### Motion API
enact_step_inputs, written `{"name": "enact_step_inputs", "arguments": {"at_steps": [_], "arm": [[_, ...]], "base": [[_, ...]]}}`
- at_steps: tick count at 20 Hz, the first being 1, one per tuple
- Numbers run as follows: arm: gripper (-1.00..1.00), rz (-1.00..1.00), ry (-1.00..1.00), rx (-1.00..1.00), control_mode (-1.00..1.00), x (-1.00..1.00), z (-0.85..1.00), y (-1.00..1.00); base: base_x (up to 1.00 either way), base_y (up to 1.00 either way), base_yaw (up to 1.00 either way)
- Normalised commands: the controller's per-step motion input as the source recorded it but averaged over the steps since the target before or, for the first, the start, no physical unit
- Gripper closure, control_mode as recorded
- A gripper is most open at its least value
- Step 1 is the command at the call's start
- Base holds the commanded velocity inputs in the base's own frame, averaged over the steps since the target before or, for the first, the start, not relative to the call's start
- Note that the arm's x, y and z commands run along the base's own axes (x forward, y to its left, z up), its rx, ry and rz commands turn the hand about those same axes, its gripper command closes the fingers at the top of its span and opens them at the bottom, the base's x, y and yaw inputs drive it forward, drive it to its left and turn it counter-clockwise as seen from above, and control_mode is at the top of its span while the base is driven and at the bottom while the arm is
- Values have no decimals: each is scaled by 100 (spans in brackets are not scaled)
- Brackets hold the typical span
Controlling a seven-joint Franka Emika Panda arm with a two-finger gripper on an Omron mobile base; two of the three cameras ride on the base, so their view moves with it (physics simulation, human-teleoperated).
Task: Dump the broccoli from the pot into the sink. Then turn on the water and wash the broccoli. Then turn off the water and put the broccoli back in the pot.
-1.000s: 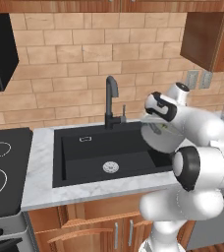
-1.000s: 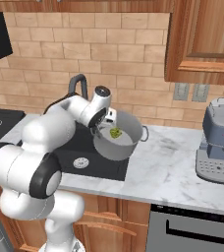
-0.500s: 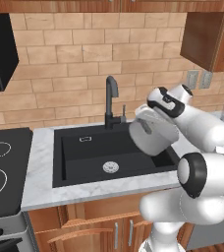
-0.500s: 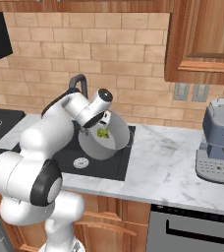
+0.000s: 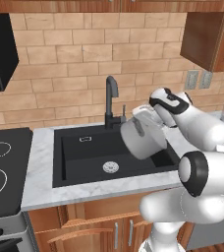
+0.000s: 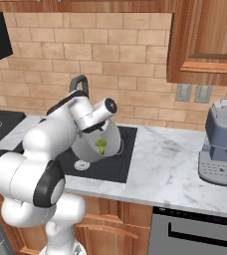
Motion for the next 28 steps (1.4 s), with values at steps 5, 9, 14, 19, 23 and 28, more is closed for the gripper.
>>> {"name": "enact_step_inputs", "arguments": {"at_steps": [5, 9, 14, 19, 23, 28], "arm": [[100, 2, 0, 15, -100, 0, -4, 25], [100, 4, 0, 16, -100, -1, -3, 28], [100, 4, 0, 16, -100, 0, -15, 31], [100, 5, 0, 13, -100, 0, -31, 47], [100, 5, 0, 11, -100, 0, -30, 48], [100, 5, -1, 9, -100, 0, -24, 51]], "base": [[0, 0, 0], [0, 0, 0], [0, 0, 0], [0, 0, 0], [0, 0, 0], [0, 0, 0]]}}
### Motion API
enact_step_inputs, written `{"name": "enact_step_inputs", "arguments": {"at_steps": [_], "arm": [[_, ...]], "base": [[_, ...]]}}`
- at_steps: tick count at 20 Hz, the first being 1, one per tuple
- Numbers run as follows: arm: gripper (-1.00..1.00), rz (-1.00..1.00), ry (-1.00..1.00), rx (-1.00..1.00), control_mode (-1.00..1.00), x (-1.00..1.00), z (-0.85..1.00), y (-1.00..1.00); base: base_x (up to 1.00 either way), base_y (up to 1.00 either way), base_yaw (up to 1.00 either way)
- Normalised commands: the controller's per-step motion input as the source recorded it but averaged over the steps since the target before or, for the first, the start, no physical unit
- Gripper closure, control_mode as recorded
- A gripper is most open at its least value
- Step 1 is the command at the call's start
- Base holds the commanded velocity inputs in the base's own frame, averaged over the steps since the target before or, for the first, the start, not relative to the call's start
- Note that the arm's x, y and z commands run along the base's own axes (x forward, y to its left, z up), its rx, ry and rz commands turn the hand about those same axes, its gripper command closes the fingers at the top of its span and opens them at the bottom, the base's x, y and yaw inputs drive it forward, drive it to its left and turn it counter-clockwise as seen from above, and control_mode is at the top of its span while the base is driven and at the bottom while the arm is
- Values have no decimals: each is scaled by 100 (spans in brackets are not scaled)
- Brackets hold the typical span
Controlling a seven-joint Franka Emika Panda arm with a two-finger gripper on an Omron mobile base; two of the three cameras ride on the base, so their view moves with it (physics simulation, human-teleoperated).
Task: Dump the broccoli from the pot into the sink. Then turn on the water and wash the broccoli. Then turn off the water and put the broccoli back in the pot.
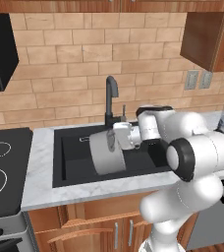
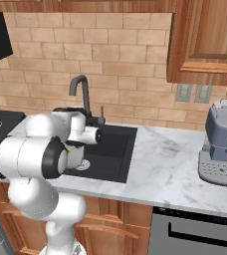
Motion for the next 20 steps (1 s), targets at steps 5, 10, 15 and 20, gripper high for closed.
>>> {"name": "enact_step_inputs", "arguments": {"at_steps": [5, 10, 15, 20], "arm": [[100, 3, -11, 8, -100, 4, -2, 31], [100, 1, -12, 7, -100, 29, 0, 6], [100, 1, -4, 9, -100, 28, 0, 0], [100, 3, 0, 15, -100, 17, 0, 0]], "base": [[0, 0, 0], [0, 0, 0], [0, 0, 0], [0, 0, 0]]}}
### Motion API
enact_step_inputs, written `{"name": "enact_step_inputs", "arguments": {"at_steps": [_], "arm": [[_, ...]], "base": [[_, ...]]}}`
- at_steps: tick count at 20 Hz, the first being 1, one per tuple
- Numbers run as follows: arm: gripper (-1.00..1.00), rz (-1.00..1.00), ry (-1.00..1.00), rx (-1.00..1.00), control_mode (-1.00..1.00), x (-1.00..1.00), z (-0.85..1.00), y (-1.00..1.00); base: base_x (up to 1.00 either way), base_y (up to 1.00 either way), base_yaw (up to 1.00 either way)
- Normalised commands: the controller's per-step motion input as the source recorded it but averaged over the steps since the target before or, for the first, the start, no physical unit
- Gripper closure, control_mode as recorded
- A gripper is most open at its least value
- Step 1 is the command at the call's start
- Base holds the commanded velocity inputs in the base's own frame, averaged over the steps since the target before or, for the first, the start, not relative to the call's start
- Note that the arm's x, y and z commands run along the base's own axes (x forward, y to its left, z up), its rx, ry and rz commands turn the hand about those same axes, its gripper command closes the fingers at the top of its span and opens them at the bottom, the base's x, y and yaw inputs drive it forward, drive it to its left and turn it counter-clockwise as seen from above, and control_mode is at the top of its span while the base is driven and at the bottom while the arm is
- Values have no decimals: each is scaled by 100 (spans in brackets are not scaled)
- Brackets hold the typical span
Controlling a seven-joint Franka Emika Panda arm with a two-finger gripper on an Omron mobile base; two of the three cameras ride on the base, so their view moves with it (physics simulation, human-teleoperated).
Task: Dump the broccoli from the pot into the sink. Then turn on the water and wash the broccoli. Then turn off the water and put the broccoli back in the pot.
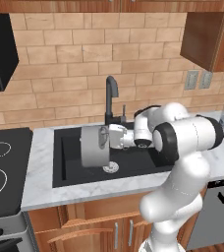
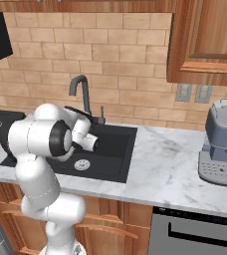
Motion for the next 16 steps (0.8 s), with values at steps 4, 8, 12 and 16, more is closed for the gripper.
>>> {"name": "enact_step_inputs", "arguments": {"at_steps": [4, 8, 12, 16], "arm": [[100, 5, -1, 14, -100, 18, 0, 0], [100, 5, -7, 11, -100, 40, 0, 0], [100, 6, -11, 7, -100, 50, 0, 0], [100, 6, -10, 5, -100, 37, 0, 0]], "base": [[0, 0, 0], [0, 0, 0], [0, 0, 0], [0, 0, 0]]}}
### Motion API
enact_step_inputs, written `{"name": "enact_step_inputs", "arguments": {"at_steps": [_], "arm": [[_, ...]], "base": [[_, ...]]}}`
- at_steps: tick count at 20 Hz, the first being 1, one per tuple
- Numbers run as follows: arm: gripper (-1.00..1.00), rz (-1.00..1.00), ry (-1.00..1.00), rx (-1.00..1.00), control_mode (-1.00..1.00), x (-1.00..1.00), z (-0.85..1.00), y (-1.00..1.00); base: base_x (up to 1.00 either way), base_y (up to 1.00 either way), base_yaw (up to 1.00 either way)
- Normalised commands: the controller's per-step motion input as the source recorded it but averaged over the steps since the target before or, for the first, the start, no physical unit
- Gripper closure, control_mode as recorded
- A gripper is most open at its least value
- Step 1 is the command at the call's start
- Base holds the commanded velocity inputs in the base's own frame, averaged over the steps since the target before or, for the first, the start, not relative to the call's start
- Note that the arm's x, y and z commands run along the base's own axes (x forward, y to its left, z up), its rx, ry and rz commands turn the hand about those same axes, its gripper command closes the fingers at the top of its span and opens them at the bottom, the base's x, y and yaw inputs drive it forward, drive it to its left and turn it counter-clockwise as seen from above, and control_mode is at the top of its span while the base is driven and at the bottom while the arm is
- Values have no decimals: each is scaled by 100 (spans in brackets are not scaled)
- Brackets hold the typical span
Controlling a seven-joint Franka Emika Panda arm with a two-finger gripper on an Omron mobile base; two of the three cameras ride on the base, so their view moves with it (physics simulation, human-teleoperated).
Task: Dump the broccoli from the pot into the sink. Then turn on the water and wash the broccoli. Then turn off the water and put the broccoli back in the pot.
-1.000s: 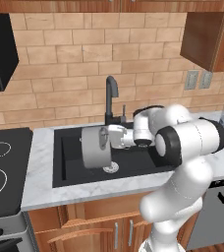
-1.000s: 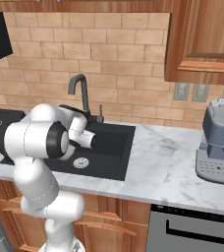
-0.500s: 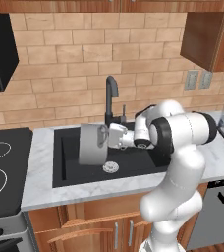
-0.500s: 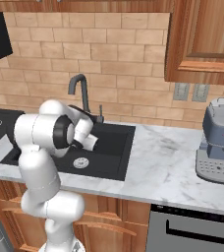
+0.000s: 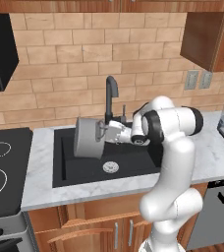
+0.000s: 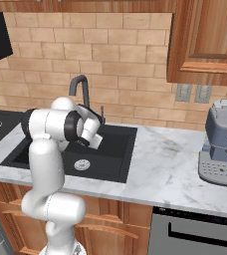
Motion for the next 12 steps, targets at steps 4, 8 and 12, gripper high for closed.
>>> {"name": "enact_step_inputs", "arguments": {"at_steps": [4, 8, 12], "arm": [[100, 7, -8, 5, -100, 28, -2, 0], [100, 7, -8, 5, -100, 26, -7, 0], [100, 7, -8, 4, -100, 20, -11, 0]], "base": [[0, 0, 0], [0, 0, 0], [0, 0, 0]]}}
